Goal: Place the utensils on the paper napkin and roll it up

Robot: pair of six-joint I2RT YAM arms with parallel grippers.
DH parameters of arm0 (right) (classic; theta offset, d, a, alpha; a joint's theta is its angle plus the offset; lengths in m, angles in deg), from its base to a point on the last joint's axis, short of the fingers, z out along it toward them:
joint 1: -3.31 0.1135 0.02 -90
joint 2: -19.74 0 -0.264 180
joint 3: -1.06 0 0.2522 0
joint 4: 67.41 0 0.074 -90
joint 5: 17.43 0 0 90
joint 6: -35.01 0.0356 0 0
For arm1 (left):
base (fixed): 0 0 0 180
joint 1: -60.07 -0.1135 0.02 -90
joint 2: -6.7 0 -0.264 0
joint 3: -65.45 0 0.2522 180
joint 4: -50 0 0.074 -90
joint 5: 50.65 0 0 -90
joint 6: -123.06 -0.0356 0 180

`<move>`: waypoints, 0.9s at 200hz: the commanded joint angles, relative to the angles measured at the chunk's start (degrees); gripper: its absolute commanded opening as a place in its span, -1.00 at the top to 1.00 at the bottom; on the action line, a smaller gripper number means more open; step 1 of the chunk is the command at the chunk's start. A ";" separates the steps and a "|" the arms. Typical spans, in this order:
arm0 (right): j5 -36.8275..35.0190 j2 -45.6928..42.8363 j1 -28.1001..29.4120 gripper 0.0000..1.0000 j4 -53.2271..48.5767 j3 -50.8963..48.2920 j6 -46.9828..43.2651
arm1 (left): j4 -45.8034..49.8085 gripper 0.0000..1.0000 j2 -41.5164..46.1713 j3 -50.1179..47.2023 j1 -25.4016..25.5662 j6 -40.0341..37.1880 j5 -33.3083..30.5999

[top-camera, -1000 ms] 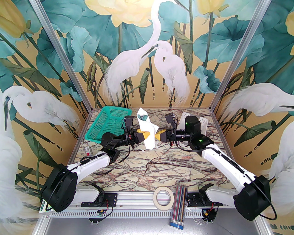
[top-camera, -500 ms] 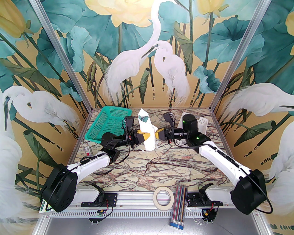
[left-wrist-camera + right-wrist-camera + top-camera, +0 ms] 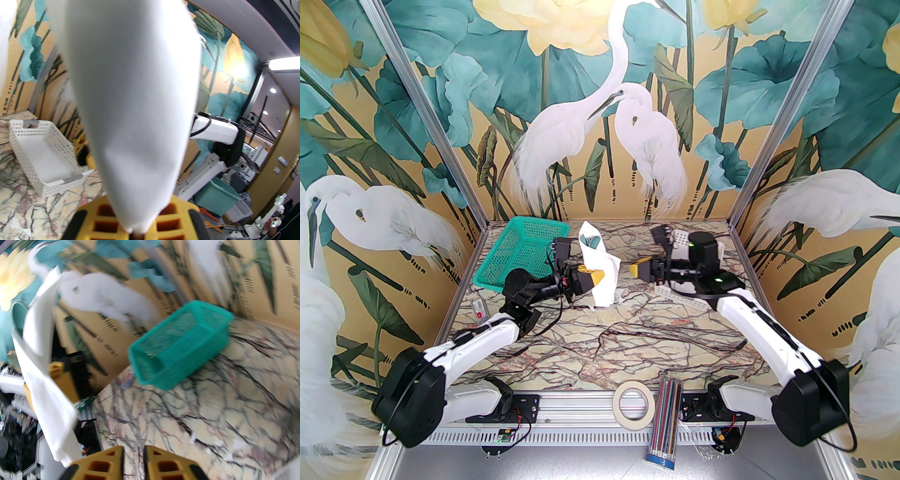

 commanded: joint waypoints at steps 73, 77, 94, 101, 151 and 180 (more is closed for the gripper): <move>-1.17 -4.14 9.85 0.02 -0.66 2.77 6.17 | 16.43 1.00 2.02 2.45 -0.23 -6.29 -8.51; -1.55 -3.56 10.46 0.02 -0.54 3.12 6.07 | 16.44 1.00 2.00 2.47 -0.23 -6.13 -8.60; -2.71 -1.02 12.54 0.01 0.35 4.40 5.96 | 16.60 1.00 1.91 2.47 -0.18 -5.79 -8.80; -3.03 -0.15 13.06 0.00 0.68 4.93 5.88 | 16.74 1.00 1.91 2.52 -0.14 -5.83 -8.86; -5.02 4.36 14.20 -0.02 1.62 7.21 4.61 | 16.76 1.00 2.17 2.65 0.04 -5.48 -8.66; -5.73 5.43 14.24 -0.02 0.87 7.71 3.69 | 16.41 1.00 2.18 2.83 0.38 -5.38 -8.62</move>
